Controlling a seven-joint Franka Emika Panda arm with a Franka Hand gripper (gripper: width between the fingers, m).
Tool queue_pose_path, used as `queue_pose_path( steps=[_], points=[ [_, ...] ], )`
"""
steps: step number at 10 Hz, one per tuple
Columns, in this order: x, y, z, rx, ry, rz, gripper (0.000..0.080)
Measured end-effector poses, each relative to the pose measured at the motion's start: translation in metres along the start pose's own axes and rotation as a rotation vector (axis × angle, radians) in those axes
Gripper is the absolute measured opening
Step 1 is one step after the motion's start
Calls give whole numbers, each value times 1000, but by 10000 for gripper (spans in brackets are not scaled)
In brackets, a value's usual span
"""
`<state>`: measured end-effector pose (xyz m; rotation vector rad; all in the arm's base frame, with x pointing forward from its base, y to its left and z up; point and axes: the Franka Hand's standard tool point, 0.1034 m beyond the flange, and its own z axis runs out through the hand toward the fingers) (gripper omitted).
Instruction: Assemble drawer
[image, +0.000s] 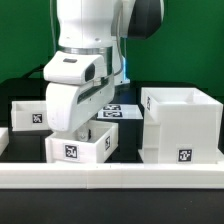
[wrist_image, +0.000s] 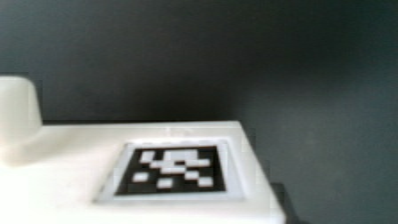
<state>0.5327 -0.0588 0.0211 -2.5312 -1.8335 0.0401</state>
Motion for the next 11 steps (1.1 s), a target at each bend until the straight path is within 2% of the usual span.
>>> queue_pose_path(
  steps=[4, 8, 11],
  points=[
    [6, -3, 1, -17, -25, -308, 41],
    [6, -4, 2, -13, -26, -303, 41],
    [27, -8, 5, -16, -18, -328, 42]
  ],
)
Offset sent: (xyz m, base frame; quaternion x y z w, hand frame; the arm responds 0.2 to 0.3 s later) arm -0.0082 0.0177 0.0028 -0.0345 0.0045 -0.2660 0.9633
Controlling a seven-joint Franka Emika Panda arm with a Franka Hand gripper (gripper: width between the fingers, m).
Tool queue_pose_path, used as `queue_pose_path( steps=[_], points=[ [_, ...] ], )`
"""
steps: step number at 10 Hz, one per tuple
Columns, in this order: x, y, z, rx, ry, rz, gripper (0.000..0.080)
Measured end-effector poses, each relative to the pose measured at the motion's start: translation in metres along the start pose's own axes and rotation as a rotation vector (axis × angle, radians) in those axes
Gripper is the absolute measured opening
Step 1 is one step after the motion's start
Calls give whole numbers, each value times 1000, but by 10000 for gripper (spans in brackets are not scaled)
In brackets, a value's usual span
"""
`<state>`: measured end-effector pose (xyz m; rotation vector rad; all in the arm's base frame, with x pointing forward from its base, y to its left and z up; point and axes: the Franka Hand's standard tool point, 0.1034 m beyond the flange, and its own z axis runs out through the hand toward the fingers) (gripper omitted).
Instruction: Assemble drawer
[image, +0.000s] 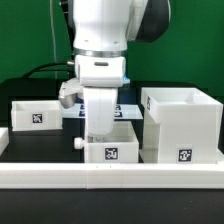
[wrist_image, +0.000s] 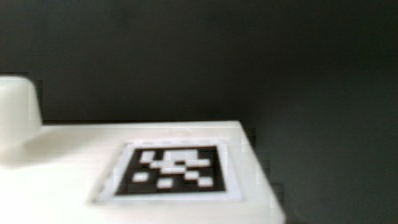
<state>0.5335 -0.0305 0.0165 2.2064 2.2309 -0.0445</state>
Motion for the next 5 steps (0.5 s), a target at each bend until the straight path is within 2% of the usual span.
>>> queue_pose_path(
  steps=[1, 3, 5],
  points=[
    [1, 2, 0, -16, -1, 5, 42],
    [0, 1, 0, -13, -1, 8, 42],
    [10, 1, 2, -14, 5, -6, 42]
  ],
)
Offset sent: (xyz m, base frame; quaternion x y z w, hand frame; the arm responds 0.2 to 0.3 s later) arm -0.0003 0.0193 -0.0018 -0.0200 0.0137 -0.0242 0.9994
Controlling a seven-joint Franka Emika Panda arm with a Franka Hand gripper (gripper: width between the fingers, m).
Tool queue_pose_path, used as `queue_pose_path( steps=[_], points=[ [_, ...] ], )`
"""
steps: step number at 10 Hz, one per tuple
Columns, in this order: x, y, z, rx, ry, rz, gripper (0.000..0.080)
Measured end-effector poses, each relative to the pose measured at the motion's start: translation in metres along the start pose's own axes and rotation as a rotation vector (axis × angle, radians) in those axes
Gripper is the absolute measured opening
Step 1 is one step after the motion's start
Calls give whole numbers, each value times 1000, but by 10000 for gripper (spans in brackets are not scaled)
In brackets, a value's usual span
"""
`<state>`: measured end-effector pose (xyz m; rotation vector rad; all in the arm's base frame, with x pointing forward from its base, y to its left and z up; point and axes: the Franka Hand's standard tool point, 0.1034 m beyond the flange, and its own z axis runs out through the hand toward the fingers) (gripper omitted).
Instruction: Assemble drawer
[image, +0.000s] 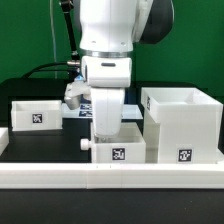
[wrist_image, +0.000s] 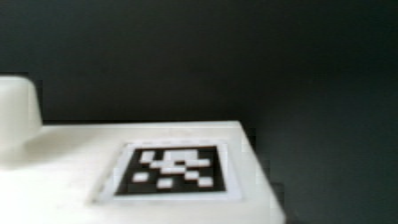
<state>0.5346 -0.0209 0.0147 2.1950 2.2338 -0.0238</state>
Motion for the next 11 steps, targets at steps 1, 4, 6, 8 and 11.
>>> queue_pose_path(
  steps=[1, 4, 6, 8, 11],
  points=[
    [6, 0, 0, 0, 3, -2, 42],
    [16, 5, 3, -1, 0, -17, 42],
    [14, 4, 4, 1, -2, -15, 42],
    [15, 1, 5, 21, -2, -6, 42],
    [14, -1, 4, 41, -4, 32, 42]
  ],
)
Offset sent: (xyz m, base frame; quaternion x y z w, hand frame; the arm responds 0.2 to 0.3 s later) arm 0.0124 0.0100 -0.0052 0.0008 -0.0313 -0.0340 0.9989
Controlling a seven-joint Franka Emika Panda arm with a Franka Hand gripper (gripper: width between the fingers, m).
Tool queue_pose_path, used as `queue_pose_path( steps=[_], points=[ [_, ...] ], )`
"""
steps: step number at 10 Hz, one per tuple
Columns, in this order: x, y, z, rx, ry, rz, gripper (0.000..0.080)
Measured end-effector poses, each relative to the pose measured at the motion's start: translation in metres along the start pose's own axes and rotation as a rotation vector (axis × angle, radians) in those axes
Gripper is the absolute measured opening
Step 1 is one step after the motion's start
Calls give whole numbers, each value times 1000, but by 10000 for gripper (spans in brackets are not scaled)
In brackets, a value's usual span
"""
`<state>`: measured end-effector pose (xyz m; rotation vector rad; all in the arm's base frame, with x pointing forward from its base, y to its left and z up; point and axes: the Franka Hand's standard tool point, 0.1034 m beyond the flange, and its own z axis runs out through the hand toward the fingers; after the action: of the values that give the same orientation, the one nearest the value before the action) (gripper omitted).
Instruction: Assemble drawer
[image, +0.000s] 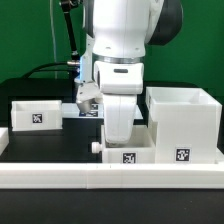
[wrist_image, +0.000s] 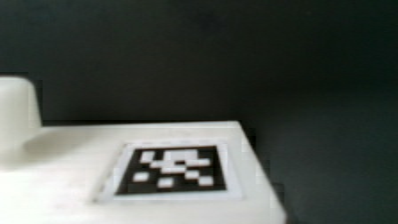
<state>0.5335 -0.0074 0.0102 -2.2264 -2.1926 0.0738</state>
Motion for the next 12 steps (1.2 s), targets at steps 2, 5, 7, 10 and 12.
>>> queue_pose_path(
  steps=[2, 5, 7, 10, 12],
  points=[
    [-2, 0, 0, -3, 1, 59, 42],
    [-2, 0, 1, -1, 0, 115, 42],
    [-2, 0, 1, -1, 0, 115, 42],
    [2, 0, 0, -2, 2, 107, 42],
    [6, -2, 2, -17, 7, 102, 42]
  ],
)
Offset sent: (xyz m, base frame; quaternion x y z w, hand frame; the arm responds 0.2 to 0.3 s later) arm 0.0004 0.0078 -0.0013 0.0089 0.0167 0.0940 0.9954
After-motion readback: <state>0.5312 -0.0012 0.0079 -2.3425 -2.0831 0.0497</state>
